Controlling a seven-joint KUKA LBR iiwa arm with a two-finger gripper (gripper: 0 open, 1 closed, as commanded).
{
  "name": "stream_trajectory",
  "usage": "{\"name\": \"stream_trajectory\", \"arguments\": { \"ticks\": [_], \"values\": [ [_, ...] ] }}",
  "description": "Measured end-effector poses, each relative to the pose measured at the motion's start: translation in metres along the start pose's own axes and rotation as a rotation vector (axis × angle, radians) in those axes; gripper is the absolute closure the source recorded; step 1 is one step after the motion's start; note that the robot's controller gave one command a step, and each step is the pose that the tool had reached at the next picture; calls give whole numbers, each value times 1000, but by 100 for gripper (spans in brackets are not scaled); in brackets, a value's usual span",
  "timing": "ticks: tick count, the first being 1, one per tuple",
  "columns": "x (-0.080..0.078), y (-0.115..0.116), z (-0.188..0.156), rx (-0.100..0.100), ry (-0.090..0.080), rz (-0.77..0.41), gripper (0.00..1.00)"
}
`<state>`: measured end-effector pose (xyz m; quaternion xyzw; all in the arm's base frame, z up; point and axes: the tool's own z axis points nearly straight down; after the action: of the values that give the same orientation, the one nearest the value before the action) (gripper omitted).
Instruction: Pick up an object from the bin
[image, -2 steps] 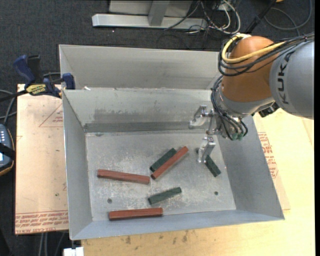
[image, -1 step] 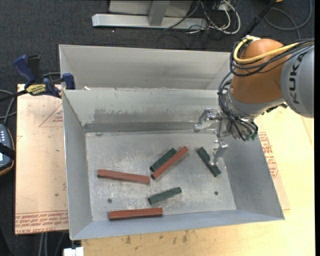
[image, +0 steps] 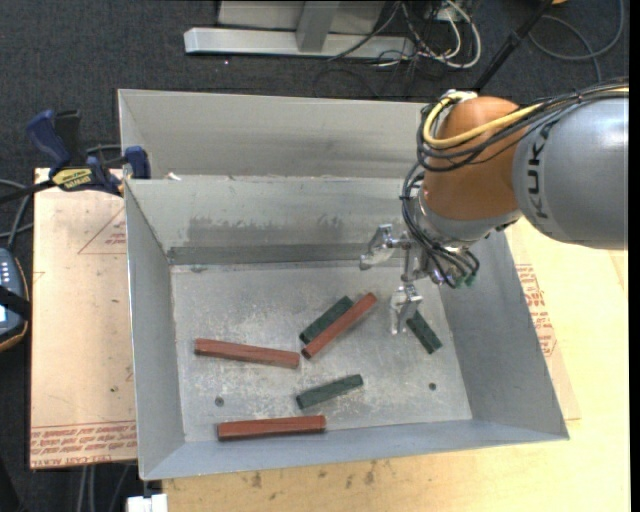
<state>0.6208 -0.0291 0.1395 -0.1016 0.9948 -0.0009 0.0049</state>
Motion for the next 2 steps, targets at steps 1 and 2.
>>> {"name": "stream_trajectory", "arguments": {
  "ticks": [1,2],
  "values": [
    [5,43,60,-1,-14,-72,100],
    [5,43,60,-1,-14,-71,100]
  ]
}}
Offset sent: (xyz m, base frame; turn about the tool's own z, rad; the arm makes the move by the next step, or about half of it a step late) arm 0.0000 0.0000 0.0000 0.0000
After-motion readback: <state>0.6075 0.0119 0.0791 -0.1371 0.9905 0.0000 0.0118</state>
